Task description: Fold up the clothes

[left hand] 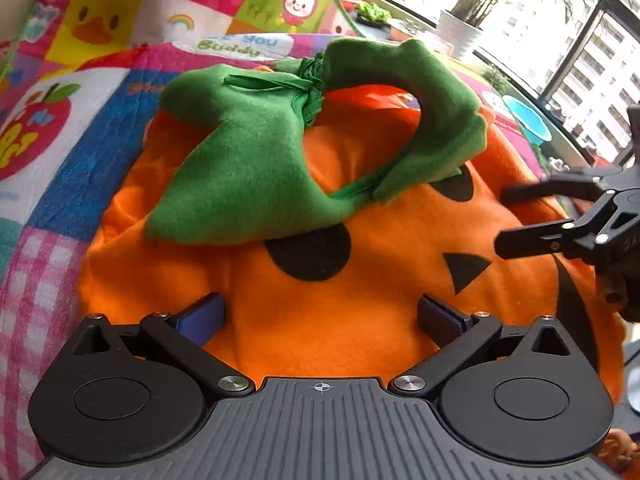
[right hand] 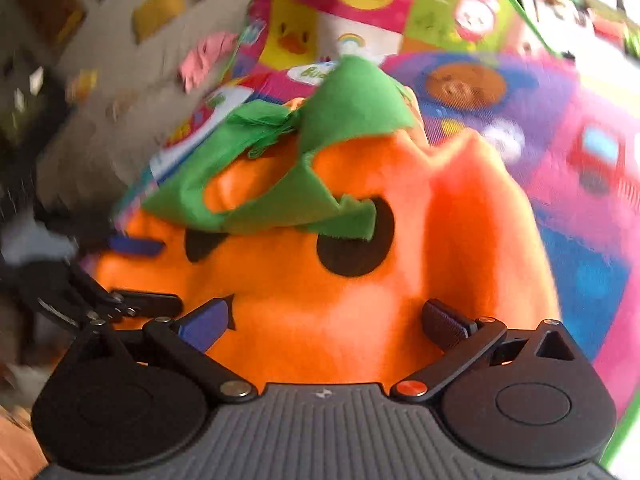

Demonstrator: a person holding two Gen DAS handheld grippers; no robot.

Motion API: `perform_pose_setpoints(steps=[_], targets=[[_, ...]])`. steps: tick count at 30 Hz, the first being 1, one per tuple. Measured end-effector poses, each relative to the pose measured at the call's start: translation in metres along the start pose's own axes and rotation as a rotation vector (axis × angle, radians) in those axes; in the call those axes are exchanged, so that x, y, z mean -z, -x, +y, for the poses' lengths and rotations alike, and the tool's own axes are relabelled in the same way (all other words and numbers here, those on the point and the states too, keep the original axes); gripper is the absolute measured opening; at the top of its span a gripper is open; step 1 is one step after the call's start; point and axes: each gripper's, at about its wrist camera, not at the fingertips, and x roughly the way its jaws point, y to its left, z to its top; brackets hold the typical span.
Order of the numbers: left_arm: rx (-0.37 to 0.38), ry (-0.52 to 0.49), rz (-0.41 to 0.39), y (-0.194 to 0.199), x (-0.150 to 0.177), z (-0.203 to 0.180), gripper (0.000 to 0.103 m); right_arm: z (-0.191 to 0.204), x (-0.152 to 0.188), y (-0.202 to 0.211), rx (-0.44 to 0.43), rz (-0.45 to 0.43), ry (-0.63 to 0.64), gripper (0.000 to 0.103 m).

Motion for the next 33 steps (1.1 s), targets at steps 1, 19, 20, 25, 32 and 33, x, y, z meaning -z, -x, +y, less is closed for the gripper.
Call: perform_pose_setpoints(steps=[1, 19, 20, 25, 32, 33], targets=[[0.028, 0.023, -0.004, 0.003, -0.004, 0.005, 0.103, 0.008, -0.005, 0.005, 0.048, -0.041, 0.090, 0.103], [0.056, 0.196, -0.248, 0.029, -0.111, 0.080, 0.103, -0.023, -0.102, -0.039, 0.429, -0.174, 0.290, 0.103], [0.147, 0.220, -0.215, 0.020, -0.106, 0.081, 0.103, -0.024, -0.095, -0.039, 0.420, -0.167, 0.277, 0.103], [0.443, 0.292, -0.099, -0.022, -0.108, 0.077, 0.103, -0.027, -0.067, -0.040, 0.392, -0.128, 0.237, 0.103], [0.303, 0.424, -0.395, 0.004, -0.169, 0.099, 0.103, -0.020, -0.075, -0.025, 0.417, -0.213, 0.263, 0.103], [0.216, 0.410, -0.460, 0.014, -0.178, 0.104, 0.103, -0.016, -0.081, -0.018, 0.411, -0.248, 0.274, 0.103]])
